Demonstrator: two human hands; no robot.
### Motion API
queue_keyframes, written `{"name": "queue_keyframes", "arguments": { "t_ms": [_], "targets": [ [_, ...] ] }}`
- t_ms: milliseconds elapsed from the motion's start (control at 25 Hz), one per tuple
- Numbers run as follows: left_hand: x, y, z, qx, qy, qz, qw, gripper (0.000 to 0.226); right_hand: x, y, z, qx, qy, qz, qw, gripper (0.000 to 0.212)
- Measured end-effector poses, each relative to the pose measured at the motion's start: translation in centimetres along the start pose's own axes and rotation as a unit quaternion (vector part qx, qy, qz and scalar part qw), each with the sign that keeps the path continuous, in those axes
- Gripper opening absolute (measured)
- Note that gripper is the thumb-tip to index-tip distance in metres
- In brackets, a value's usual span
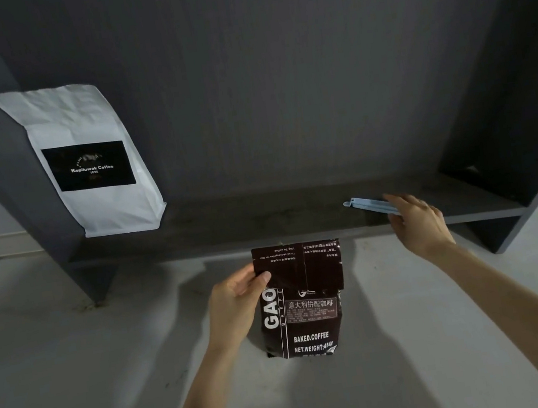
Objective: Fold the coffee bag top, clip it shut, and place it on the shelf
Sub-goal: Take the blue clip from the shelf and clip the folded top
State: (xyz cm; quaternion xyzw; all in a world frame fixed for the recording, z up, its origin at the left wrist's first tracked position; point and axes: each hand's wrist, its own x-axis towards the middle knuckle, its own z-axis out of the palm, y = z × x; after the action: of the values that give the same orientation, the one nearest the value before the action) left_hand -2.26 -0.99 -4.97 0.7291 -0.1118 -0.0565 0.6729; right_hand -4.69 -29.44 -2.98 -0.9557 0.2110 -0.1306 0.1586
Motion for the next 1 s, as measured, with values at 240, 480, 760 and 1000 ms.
{"name": "queue_keyframes", "arguments": {
  "t_ms": [240, 480, 760, 1000],
  "targets": [
    [-0.2, 0.5, 0.2, 0.011, 0.0, 0.013, 1.0, 0.024, -0.1, -0.1, -0.1, -0.004, 0.029, 0.001, 1.0, 0.032],
    [-0.3, 0.4, 0.1, 0.029, -0.013, 0.036, 0.999, 0.025, -1.5, -1.0, -0.6, 0.047, 0.028, -0.01, 0.998, 0.03],
    [-0.3, 0.4, 0.3, 0.008, -0.024, 0.068, 0.997, 0.053, -4.7, -4.6, -2.7, 0.205, 0.027, -0.07, 0.976, 0.031],
    [-0.4, 1.0, 0.2, 0.039, -0.044, 0.095, 0.994, 0.057, -7.6, -6.9, -4.0, 0.259, -0.02, -0.137, 0.956, 0.024]
  ]
}}
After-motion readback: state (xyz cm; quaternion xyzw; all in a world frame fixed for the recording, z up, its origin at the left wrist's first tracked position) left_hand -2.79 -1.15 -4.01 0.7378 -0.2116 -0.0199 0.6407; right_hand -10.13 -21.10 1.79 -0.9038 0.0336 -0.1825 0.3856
